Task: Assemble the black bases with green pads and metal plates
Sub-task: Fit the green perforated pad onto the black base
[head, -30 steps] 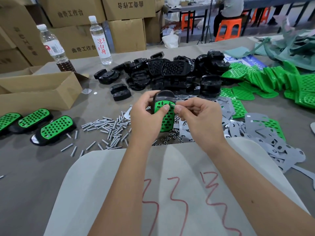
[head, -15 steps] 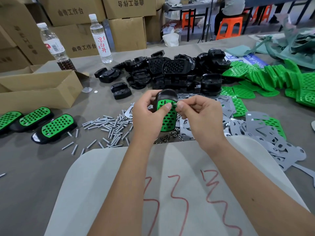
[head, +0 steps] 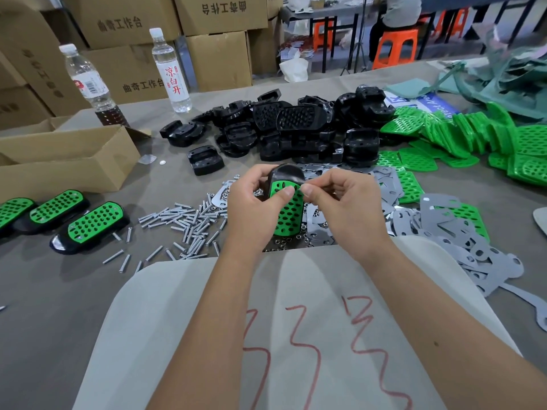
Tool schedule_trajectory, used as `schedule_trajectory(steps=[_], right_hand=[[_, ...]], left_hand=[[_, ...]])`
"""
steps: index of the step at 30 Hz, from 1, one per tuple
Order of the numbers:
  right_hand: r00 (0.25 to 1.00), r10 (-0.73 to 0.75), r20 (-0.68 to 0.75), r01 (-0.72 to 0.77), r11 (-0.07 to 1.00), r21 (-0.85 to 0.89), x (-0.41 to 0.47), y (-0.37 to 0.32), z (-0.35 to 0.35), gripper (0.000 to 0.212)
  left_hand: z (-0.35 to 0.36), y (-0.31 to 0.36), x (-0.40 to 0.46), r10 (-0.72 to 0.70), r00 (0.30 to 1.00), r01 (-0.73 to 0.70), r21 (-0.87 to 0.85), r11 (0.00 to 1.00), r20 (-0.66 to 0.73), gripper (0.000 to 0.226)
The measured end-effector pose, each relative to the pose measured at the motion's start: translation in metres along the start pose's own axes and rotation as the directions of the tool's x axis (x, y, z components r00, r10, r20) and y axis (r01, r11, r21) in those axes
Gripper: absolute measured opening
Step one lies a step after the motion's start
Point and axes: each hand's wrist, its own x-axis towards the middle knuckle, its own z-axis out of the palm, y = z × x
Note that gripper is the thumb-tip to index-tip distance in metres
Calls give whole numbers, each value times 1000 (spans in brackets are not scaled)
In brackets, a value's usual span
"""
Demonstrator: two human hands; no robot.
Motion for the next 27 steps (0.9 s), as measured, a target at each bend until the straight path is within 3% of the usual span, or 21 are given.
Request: schedule_trajectory(steps=[4,9,13,16,20,24,27], right_hand=[[993,106,53,-112,986,125,0,-1,0,12],[998,-26,54,27,999,-19,2,-1,-3,19],[994,70,85,-83,984,155,3,-1,-5,17],[997,-40,61,41,999,-21,3,1,-5,22],[994,37,107,-46,996,79,4,2,-5,17],[989,-60,136,66,997,-41,4,2,-5,23],[989,-48,139,52,998,-27,5,5,-4,22]], left_hand=[[-1,-1,-1,8,1000,-8,7,1000,6,27],[2,0,-3,-57,998,57,-101,993,-1,23],[1,1,-3,-64,998,64,-117,991,-2,25],[1,0,-3,-56,998,58,-103,993,22,23],[0,0,-4,-86,996,89,-130,988,24,24],[-1,-3,-3,-153,987,160,-200,967,49,28],[-1,-5,-2,-171,984,179,-207,962,56,29]])
